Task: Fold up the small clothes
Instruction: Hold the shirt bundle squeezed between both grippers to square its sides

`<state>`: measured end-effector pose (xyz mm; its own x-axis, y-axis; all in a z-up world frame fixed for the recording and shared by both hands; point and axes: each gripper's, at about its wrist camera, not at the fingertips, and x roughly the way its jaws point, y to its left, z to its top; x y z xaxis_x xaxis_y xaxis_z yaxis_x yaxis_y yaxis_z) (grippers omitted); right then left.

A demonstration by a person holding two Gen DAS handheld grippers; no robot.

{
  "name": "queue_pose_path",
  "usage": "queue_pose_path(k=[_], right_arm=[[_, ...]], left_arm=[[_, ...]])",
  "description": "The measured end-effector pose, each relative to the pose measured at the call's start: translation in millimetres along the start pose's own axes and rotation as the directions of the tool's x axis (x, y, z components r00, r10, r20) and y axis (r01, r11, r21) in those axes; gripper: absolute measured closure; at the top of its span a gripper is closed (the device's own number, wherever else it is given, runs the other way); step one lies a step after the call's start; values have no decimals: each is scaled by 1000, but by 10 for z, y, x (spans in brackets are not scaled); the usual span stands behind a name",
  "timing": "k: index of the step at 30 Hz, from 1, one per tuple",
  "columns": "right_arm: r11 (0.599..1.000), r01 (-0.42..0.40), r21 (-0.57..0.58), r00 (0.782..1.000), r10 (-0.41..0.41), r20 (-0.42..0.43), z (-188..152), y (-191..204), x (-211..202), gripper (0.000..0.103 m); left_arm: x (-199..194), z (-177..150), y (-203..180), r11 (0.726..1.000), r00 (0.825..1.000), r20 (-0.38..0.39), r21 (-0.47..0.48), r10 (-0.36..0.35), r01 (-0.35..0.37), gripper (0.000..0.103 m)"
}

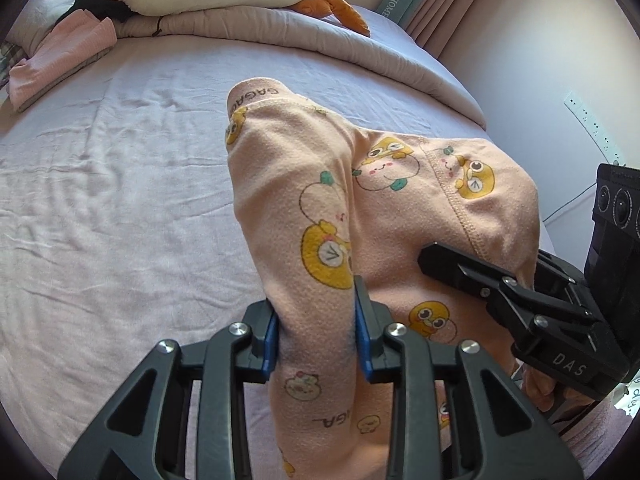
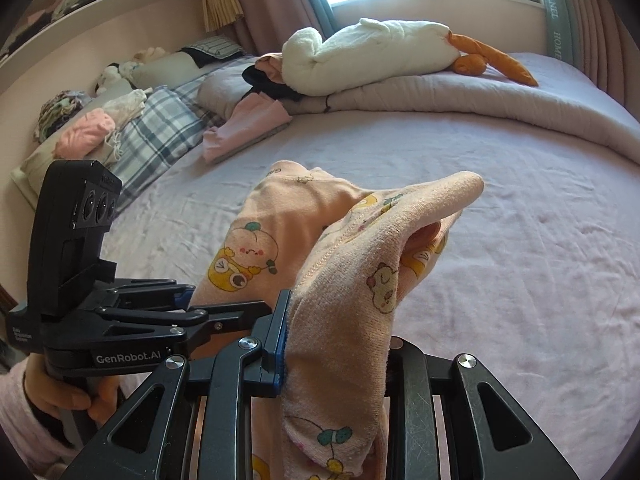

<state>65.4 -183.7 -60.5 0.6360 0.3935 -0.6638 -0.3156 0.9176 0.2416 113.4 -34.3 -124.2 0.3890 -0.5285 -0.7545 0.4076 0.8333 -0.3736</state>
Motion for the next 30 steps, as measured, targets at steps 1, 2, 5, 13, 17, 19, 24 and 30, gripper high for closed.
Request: queue_pose_path(k=[1,2,5,13,17,19,24,30], right_arm=[[1000,-1,-5,1000,1,2,-12,28,-19,75],[1000,-2,-11,1000,2,4,-22,60,-33,75],[1000,-4,-29,1000,4,7,-41,175,-47,75],[998,-26,-63,1000,26,-5,50,415,88,75],[997,-38,-69,999,37,-10,97,506,185,75],[997,-41,-69,999,40,-13,125,536,239,75],[996,-36,-79,999,34,-32,189,616,394,75],[995,-21,-101,999,17,-38,289,663,544,75]], left_arm=[[-34,-15,-6,1000,1000,5,-1,3,-3,73],[-62,-28,-2,1000,1000,9,-2,6,-6,73],[-157,-92,31,1000,1000,20,-8,15,-15,73],[-331,-147,202,998,998,42,-42,50,-48,72],[-383,-160,305,996,997,53,-64,60,-57,72],[-399,-169,366,995,997,57,-77,61,-56,72],[-375,-144,490,993,996,57,-99,63,-57,72],[-335,-64,573,992,996,62,-105,70,-63,72]])
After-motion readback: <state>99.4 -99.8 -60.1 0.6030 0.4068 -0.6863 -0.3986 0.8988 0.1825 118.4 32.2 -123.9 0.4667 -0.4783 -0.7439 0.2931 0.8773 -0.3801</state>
